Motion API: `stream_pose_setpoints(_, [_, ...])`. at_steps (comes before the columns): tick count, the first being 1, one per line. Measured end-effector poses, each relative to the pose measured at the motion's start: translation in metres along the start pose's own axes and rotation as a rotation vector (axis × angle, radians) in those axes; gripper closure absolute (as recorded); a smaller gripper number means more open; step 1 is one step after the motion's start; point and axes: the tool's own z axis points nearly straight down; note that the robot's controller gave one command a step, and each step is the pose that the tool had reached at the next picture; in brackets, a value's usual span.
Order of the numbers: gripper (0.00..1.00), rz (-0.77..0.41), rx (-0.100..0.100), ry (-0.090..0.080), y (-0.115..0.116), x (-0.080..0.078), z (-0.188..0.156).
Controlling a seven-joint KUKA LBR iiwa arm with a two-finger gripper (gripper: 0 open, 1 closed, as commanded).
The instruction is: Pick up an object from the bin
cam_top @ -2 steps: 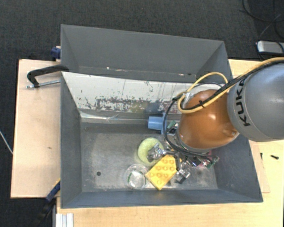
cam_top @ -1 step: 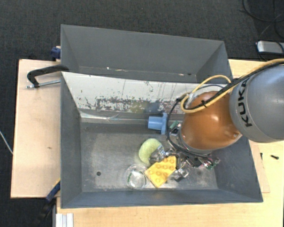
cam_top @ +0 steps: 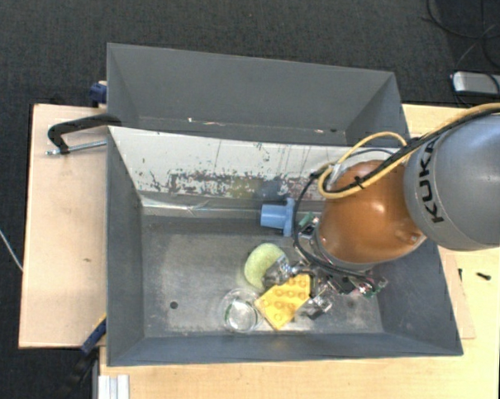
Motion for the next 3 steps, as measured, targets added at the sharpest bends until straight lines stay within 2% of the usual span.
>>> stream_pose_setpoints(2, [1.00,0.001,-0.005,0.011,0.001,0.002,-0.014])
stream_pose_setpoints(3, [1.00,0.002,-0.002,0.011,0.001,0.002,-0.033])
